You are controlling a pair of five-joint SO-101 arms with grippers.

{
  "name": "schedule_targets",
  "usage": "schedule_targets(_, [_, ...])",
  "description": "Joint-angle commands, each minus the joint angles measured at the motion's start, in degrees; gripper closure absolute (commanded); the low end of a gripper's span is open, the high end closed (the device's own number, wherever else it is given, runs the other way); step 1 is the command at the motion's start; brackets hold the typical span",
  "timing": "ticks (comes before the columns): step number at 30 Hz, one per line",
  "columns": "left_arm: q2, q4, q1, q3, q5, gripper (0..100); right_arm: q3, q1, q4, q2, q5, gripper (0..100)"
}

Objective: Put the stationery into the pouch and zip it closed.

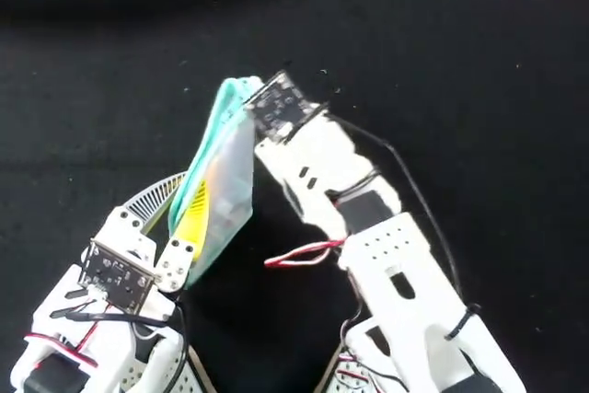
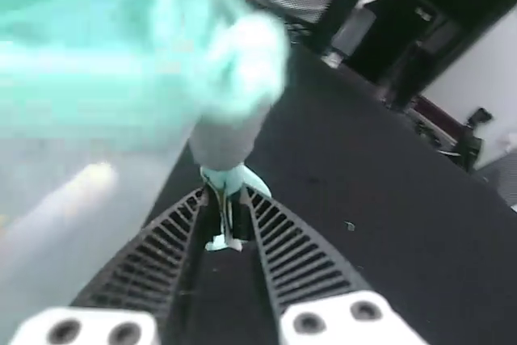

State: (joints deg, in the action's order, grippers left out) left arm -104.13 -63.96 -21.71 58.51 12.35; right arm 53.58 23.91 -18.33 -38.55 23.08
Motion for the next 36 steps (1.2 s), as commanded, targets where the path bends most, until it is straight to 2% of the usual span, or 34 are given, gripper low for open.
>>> schedule_targets(1, [0.18, -0.26, -0.48, 0.04, 0.44, 97, -3.65, -6.33, 1.58, -0.92, 0.62, 98.6])
schedule_targets(5, [0.18, -0.26, -0.48, 0.04, 0.44, 97, -3.21, -10.37, 1.14, -2.42, 0.70, 98.6])
schedule_targets(12, [0.18, -0.26, -0.48, 0.04, 0.44, 97, 0.13, -10.73, 1.58, -3.12, 0.79, 98.6])
schedule_targets(22, [0.18, -0.26, -0.48, -0.13, 0.44, 97, 5.14, -17.76, 5.89, -3.21, 7.56, 98.6])
schedule_targets(27, [0.18, -0.26, -0.48, -0.04, 0.35, 97, 7.78, -17.05, 5.45, -5.05, 7.03, 98.4])
schedule_targets(30, [0.18, -0.26, -0.48, 0.04, 0.26, 97, 9.63, -13.98, 0.18, -10.77, 6.95, 95.6])
schedule_targets(36, [0.18, -0.26, -0.48, 0.13, 0.26, 97, 6.90, -4.92, -20.48, -31.25, 2.73, 81.1])
